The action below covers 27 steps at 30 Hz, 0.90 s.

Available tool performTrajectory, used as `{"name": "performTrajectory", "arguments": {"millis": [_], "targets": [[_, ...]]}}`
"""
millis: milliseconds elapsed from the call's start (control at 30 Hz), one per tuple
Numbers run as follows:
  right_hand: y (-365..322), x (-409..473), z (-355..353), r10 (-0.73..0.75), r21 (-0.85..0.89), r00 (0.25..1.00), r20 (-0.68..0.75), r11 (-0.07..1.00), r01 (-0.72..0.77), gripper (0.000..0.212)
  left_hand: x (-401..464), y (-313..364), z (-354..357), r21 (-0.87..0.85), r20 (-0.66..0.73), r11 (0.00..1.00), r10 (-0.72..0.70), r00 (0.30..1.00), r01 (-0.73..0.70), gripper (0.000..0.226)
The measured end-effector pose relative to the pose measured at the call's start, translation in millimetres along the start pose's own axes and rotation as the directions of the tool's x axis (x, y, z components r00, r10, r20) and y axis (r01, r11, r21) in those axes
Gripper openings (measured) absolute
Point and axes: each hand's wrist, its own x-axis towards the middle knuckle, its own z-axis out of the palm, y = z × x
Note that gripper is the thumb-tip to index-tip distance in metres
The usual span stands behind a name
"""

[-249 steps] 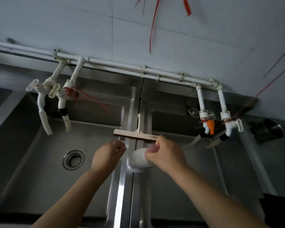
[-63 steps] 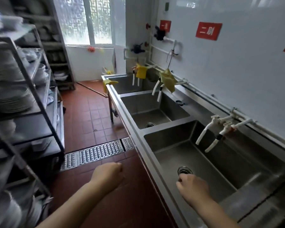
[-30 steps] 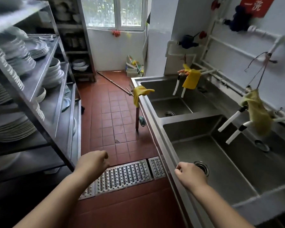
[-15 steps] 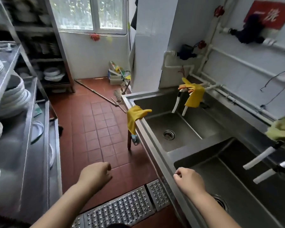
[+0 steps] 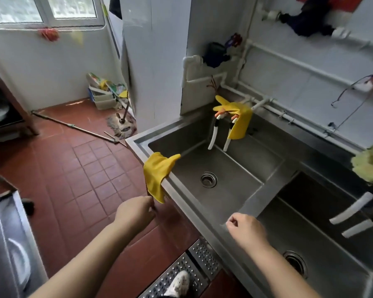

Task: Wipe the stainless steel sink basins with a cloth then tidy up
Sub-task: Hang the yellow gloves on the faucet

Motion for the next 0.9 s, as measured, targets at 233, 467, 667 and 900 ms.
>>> {"name": "performTrajectory", "arguments": {"millis": [233, 467, 667, 900], "targets": [[-14.1, 92.7, 2.5, 0.040, 0.017, 0.999, 0.007, 0.999, -0.040, 0.018, 103.0, -3.9, 1.3, 0.043, 0.012, 0.999, 0.025, 1.000, -0.025, 0.027], [-33.9, 167.8, 4.2, 0.044, 0.029, 0.998, 0.037, 0.999, -0.045, 0.019, 196.7, 0.0, 15.8, -0.015, 0.015, 1.000, 0.003, 1.000, -0.003, 0.029], [-29.7, 190.3, 0.7, 0.107, 0.011, 0.994, 0.033, 0.994, -0.107, 0.017, 239.4, 12.7, 30.0, 0.004, -0.008, 1.000, -0.006, 1.000, 0.006, 0.036], [-28.9, 202.7, -1.8, 0.255, 0.010, 0.966, 0.028, 0.967, -0.256, 0.016, 271.2, 4.0, 31.9, -0.025, 0.123, 0.998, 0.060, 0.991, -0.057, 0.004]]}}
